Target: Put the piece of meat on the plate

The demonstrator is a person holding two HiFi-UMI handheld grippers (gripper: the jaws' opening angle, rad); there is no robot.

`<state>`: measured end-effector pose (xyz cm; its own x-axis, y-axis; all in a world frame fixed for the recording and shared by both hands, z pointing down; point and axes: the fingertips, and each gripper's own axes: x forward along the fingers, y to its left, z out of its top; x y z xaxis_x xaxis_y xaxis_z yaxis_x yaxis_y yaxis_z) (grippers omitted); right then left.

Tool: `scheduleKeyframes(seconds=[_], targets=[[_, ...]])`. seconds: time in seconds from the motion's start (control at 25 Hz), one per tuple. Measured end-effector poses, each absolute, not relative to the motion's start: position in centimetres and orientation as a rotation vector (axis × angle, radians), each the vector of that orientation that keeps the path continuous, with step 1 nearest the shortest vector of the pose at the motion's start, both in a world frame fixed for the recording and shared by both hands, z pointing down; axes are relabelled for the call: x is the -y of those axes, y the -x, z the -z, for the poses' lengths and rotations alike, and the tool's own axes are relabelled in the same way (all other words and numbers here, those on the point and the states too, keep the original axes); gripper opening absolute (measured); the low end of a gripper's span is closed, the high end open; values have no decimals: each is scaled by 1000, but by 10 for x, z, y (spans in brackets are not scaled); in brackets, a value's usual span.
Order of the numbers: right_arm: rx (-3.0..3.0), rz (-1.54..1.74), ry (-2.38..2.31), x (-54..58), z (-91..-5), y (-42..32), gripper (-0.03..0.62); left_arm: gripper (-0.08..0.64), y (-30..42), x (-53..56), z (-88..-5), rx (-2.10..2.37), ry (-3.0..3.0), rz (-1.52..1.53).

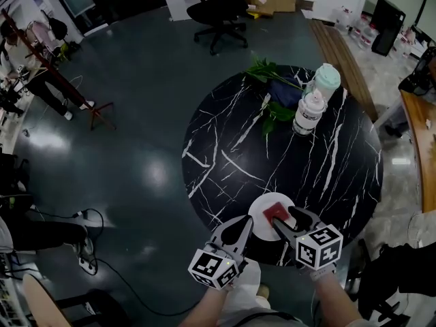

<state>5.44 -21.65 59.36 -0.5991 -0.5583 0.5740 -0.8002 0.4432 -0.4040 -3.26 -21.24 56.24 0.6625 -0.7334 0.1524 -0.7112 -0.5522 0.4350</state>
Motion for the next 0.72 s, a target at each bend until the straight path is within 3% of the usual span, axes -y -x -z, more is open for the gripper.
scheduleKeyframes(seconds=[0.48,0.72], targets=[[2592,-721,-1103,194,-530,-43,207,8,27,191,-535,1149,-2447,96],[2654,-658,-1129,184,-493,-44,80,8,25,184,-506,1158,-2485,125]])
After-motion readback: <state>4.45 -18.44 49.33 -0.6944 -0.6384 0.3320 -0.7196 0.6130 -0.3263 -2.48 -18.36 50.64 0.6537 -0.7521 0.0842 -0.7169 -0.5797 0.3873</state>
